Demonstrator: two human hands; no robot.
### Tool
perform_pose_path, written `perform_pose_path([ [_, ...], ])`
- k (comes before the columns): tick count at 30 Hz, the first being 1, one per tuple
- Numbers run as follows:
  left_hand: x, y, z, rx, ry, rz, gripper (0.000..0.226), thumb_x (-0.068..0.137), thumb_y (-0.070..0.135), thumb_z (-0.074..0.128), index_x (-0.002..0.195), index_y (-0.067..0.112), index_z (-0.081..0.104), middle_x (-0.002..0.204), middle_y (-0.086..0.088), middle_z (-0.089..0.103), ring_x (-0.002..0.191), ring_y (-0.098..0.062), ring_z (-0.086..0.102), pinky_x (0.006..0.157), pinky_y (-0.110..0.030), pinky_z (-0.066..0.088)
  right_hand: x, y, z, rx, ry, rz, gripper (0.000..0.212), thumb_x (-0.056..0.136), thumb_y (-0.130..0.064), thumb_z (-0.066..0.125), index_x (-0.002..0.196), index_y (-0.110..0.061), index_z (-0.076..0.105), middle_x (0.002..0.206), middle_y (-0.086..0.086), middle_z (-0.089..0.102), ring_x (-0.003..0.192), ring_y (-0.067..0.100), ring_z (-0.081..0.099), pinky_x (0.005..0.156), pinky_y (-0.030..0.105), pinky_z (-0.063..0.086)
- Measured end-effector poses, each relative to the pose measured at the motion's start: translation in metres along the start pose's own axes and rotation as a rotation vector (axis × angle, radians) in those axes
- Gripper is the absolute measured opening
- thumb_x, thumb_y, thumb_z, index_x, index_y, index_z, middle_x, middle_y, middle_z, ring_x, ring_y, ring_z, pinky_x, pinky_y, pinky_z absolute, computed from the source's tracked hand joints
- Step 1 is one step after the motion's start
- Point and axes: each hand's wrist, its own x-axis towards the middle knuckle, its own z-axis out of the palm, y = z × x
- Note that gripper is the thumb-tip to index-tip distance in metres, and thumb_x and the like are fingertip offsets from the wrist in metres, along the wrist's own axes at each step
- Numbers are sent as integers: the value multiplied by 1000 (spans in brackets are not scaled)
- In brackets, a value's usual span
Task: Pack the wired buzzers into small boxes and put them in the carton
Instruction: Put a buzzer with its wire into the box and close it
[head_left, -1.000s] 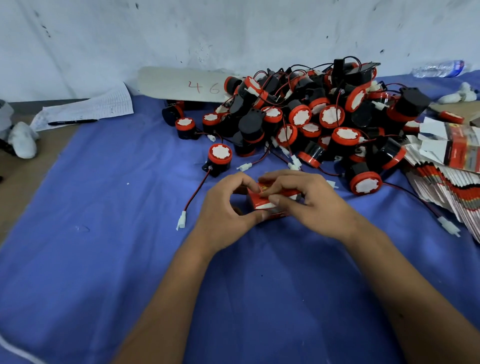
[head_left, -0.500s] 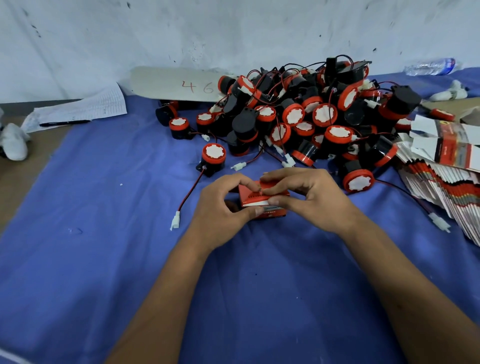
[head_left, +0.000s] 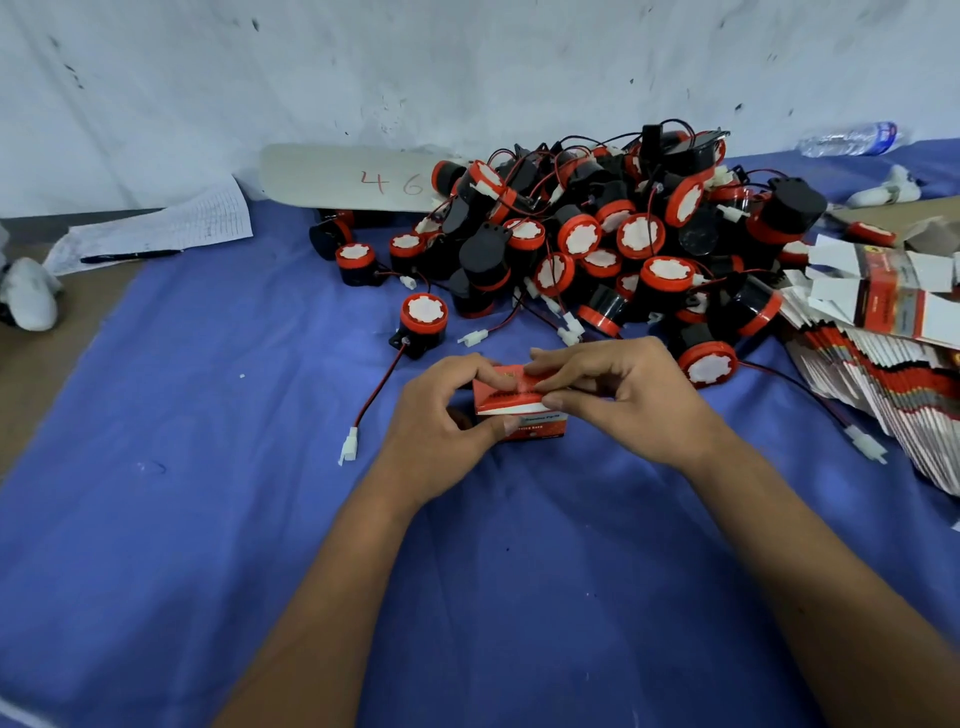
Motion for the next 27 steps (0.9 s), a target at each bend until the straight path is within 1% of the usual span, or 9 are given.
perform_pose_path([
  [5,0,5,0,29,-17,28,35,83,11,87,112,18,68,114,4,69,108,-18,69,75,-43,62,-4,2,10,-42,77,-72,10,85,1,78,94,-4,80,107,1,77,118,4,66,99,30,56],
  [9,0,7,1,59,3,59,40,80,18,90,111,21,65,108,12,67,103,-12,68,75,-35,61,-5,1,18,6,94,-44,9,85,1,78,93,-3,80,105,1,77,119,5,66,101,31,55],
  [11,0,6,1,79,26,59,36,81,19,89,107,20,65,105,11,68,101,-12,68,77,-33,59,-5,2,15,50,47,-27,10,89,0,75,97,-3,80,110,1,76,123,4,63,104,30,53],
  [14,1,5,-1,68,17,53,34,81,18,89,106,18,65,105,12,68,102,-9,68,77,-26,58,-7,5,0,156,-104,18,22,101,-4,60,116,-4,76,129,-1,71,138,4,50,111,23,44],
  [16,1,4,-2,68,11,41,35,82,18,89,107,18,65,106,11,68,103,-11,68,78,-31,60,-12,8,-5,130,-174,25,28,104,-6,55,127,-8,71,140,-4,64,147,4,39,118,25,36],
  [19,0,5,-1,101,11,50,32,83,20,88,107,18,66,106,10,68,102,-12,67,82,-38,58,-19,13,-2,57,-187,9,35,102,-2,58,134,-12,66,147,-6,58,151,7,30,124,35,30],
  [22,0,9,1,87,20,48,18,90,29,77,102,20,67,102,10,69,102,-15,66,86,-39,56,-22,15,2,-7,-177,-46,38,98,1,62,134,-12,66,147,-5,58,153,13,29,124,39,31],
  [24,0,11,2,51,38,13,7,94,27,68,98,21,68,98,9,69,99,-15,65,84,-39,56,-22,15,4,-38,-145,-83,38,94,1,69,130,-12,69,143,-4,61,152,16,32,123,41,34],
  [27,2,12,3,-2,47,-47,3,95,15,68,95,18,67,93,8,68,95,-15,65,83,-37,56,-13,5,8,-142,-54,-145,28,88,-15,80,116,-14,78,131,-4,70,145,18,45,118,38,41],
])
